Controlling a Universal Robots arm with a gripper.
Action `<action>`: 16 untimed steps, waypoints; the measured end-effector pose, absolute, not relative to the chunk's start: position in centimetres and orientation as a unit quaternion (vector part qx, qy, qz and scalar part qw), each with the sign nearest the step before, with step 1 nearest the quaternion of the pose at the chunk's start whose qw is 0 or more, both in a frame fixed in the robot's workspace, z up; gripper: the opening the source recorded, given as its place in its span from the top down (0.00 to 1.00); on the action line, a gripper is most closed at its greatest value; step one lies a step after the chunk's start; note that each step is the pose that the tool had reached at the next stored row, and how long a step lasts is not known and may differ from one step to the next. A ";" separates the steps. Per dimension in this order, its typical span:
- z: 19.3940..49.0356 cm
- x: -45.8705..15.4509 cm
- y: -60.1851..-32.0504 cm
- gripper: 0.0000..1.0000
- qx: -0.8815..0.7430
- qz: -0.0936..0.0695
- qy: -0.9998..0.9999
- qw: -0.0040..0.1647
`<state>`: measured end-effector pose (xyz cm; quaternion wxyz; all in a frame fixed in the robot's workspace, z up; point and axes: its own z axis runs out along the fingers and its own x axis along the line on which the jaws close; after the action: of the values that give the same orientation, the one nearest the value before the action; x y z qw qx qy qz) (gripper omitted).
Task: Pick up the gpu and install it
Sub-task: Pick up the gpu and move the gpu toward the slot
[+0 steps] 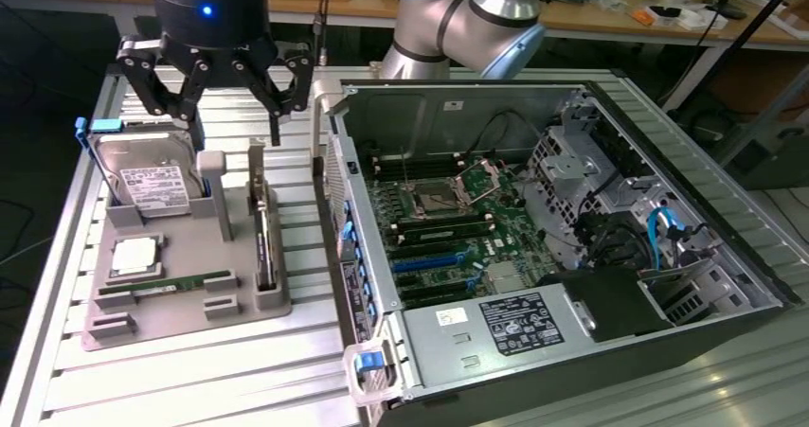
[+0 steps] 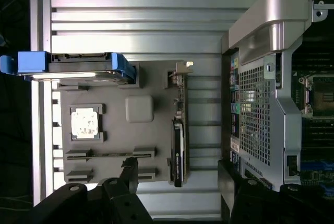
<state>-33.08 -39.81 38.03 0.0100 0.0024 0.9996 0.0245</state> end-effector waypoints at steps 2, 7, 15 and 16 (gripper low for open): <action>38.0 -32.9 -39.8 0.28 0.002 0.025 1.000 0.010; 38.0 -32.9 -39.8 0.28 0.002 0.025 1.000 0.010; 37.8 -32.9 -39.8 0.28 0.002 0.025 1.000 0.010; 37.7 -32.9 -39.8 0.28 0.002 0.025 1.000 0.010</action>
<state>-32.91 -39.81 37.74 0.0100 0.0023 0.9996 0.0247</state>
